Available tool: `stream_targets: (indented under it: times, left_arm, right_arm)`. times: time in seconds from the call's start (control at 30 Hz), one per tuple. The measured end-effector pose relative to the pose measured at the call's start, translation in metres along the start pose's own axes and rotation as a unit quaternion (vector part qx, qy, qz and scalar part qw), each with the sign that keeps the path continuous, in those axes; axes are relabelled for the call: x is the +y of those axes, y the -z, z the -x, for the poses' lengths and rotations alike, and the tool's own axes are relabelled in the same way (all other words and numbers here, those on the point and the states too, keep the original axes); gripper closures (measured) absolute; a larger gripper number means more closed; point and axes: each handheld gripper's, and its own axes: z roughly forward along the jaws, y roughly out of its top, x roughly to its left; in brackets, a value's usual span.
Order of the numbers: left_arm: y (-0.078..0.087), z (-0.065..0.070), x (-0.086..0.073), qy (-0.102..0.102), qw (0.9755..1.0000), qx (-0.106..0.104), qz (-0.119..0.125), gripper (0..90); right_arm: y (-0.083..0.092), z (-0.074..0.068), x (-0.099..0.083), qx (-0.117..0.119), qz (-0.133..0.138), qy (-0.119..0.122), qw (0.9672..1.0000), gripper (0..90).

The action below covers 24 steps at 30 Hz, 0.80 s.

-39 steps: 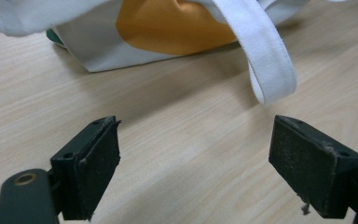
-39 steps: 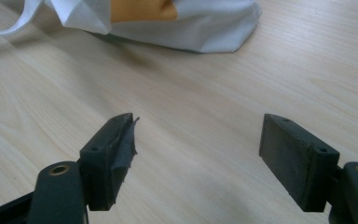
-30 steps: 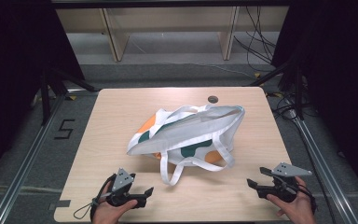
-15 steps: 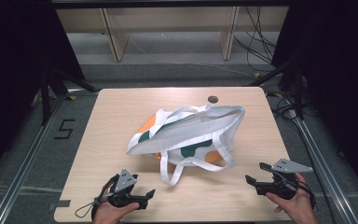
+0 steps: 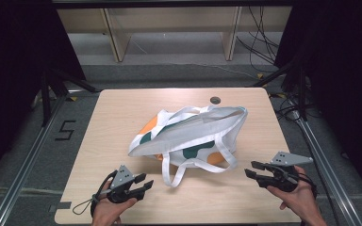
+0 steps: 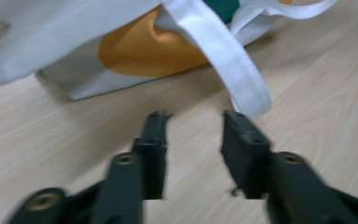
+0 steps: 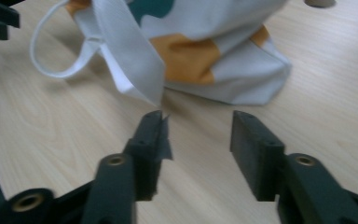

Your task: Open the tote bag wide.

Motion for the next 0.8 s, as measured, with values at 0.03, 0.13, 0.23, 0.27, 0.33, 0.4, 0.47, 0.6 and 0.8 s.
stream_targets:
  times: [0.03, 0.13, 0.23, 0.27, 0.33, 0.4, 0.47, 0.6, 0.8]
  left_arm:
    - [0.000, 0.000, 0.003, -0.004, 1.0000, -0.001, 0.002, 71.0]
    - [-0.001, -0.002, 0.015, -0.021, 0.9998, 0.001, -0.002, 81.6]
    - [-0.003, -0.004, 0.024, -0.033, 0.9994, 0.002, -0.004, 88.5]
    - [-0.004, -0.004, 0.029, -0.029, 0.9996, 0.001, -0.007, 88.5]
    - [-0.006, -0.008, 0.042, -0.052, 0.9984, 0.005, -0.020, 89.4]
    - [-0.008, -0.008, 0.046, -0.047, 0.9988, 0.007, -0.015, 89.4]
    - [-0.013, -0.017, 0.062, -0.047, 0.9988, 0.009, -0.012, 89.4]
    - [-0.017, -0.030, 0.085, -0.049, 0.9986, 0.018, -0.004, 89.4]
    - [-0.030, -0.053, 0.117, -0.047, 0.9981, 0.038, -0.011, 89.4]
  right_arm:
    - [-0.001, -0.001, 0.004, 0.010, -0.006, 0.007, 0.9999, 66.0]
    - [-0.003, -0.003, 0.017, 0.017, -0.006, 0.035, 0.9992, 78.0]
    - [-0.005, -0.004, 0.033, 0.029, 0.004, 0.067, 0.9973, 87.6]
    - [-0.005, -0.004, 0.033, 0.029, 0.004, 0.067, 0.9973, 87.6]
    - [-0.005, -0.007, 0.053, 0.029, 0.013, 0.074, 0.9967, 90.0]
    - [-0.004, -0.009, 0.058, 0.031, 0.013, 0.070, 0.9970, 90.0]
    - [-0.003, -0.010, 0.081, 0.032, 0.025, 0.092, 0.9949, 90.0]
    - [-0.007, -0.012, 0.115, 0.024, 0.045, 0.105, 0.9932, 90.0]
    - [-0.023, -0.004, 0.161, 0.001, 0.033, 0.118, 0.9925, 90.0]
